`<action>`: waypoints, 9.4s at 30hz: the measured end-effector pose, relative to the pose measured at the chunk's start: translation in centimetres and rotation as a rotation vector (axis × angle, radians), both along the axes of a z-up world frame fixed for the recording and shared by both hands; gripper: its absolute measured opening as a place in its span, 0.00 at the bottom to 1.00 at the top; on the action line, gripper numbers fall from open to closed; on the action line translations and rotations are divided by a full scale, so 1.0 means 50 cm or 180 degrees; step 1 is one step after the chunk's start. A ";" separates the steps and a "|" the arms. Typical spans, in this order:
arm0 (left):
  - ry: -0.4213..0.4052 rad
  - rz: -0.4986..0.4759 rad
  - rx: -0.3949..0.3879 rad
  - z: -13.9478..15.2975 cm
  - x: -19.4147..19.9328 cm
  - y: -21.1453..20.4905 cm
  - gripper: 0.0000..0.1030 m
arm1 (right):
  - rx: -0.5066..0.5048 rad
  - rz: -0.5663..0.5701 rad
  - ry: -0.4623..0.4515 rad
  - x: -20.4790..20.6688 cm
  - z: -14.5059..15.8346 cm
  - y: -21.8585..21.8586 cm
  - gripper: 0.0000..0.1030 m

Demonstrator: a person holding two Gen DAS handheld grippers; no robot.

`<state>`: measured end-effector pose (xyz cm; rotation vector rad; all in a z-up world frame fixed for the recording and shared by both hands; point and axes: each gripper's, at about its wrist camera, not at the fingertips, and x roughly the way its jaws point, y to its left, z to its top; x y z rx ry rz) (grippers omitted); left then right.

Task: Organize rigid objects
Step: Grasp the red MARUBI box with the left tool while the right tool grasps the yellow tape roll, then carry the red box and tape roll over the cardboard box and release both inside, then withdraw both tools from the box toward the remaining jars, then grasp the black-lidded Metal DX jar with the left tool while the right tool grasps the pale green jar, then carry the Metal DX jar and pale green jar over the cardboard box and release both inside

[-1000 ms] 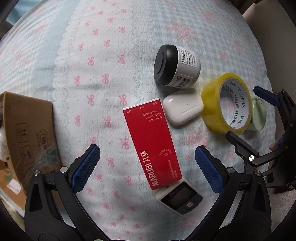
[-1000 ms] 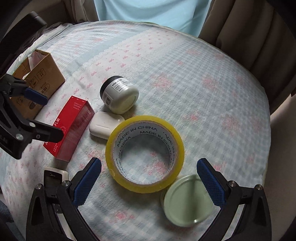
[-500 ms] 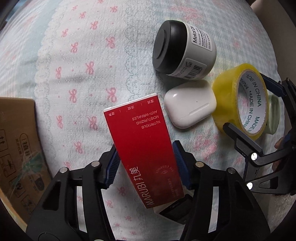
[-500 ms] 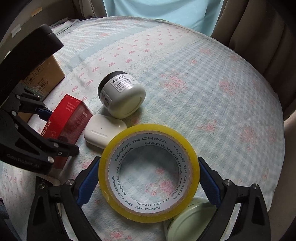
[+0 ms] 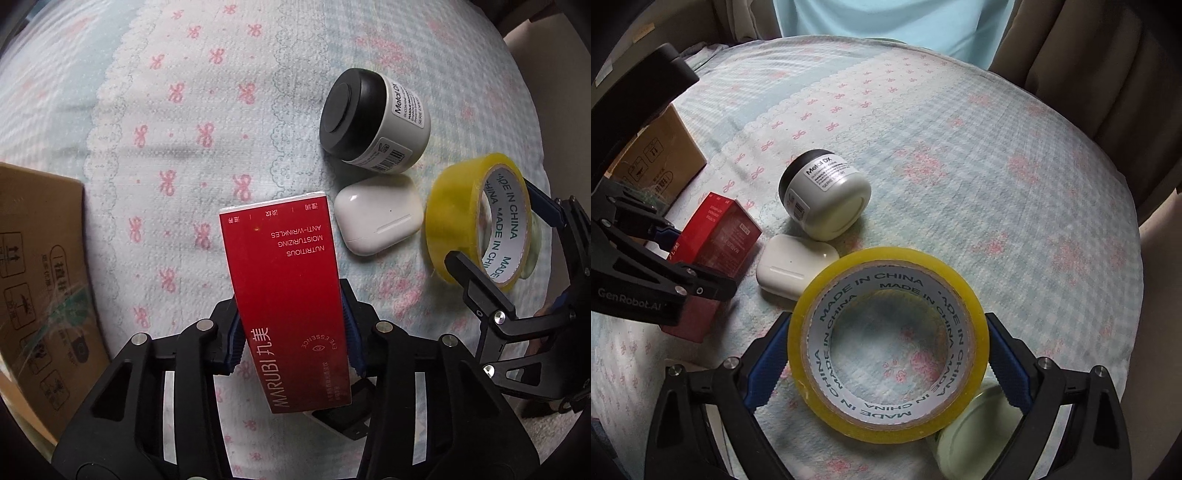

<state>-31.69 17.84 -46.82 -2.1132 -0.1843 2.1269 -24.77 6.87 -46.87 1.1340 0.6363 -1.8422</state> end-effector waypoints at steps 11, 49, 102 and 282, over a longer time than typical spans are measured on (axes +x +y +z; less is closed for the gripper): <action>0.0306 0.0085 0.0182 0.149 0.059 -0.017 0.39 | -0.0239 -0.0527 0.0023 0.018 0.137 0.043 0.92; 0.0979 -0.0010 0.0249 0.455 0.211 -0.748 0.39 | -0.0485 -0.1559 -0.0284 0.459 0.527 -0.290 0.92; 0.0797 -0.0275 0.0024 0.224 0.111 -0.854 1.00 | 0.0143 -0.2013 -0.0642 0.369 0.257 -0.551 1.00; 0.1015 0.0382 0.0364 0.339 0.076 -0.920 0.51 | -0.0090 -0.3548 -0.0277 0.112 0.377 -0.558 0.64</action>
